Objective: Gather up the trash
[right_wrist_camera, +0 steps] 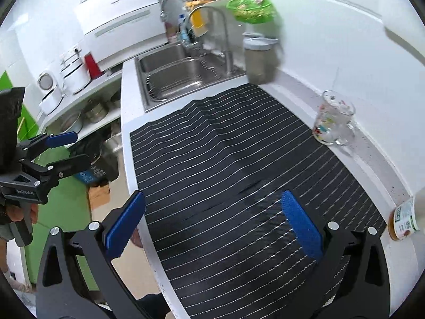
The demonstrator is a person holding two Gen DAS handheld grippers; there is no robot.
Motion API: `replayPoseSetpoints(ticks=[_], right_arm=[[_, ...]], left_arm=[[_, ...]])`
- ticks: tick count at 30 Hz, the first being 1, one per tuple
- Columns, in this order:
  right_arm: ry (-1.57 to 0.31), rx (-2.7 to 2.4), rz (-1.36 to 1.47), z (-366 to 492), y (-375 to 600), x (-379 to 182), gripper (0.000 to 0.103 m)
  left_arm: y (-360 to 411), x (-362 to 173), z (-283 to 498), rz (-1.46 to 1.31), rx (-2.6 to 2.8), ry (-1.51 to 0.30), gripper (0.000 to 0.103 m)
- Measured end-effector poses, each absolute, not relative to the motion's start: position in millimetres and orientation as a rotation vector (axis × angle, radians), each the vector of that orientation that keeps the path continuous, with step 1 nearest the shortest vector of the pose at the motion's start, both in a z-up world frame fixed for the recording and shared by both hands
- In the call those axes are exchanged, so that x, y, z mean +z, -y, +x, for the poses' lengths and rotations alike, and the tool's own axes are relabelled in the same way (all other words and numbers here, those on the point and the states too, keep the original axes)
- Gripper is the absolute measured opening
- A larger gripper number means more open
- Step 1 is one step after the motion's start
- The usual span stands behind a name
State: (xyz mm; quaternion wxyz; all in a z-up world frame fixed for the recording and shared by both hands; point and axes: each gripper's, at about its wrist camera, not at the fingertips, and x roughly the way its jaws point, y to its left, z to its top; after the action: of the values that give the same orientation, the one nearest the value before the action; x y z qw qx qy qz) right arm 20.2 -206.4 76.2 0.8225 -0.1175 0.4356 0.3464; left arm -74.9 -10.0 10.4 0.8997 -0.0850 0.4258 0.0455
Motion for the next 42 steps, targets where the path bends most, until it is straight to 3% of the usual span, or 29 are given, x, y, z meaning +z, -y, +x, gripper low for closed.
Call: replayPoseSetpoints(ticks=[42], right_arm=[[-0.914, 0.725, -0.229, 37.9, 187.8, 79.5, 0.100]], left_arm=[[-1.7, 5.2, -36.8, -0.164, 0.093, -0.912, 0.097]])
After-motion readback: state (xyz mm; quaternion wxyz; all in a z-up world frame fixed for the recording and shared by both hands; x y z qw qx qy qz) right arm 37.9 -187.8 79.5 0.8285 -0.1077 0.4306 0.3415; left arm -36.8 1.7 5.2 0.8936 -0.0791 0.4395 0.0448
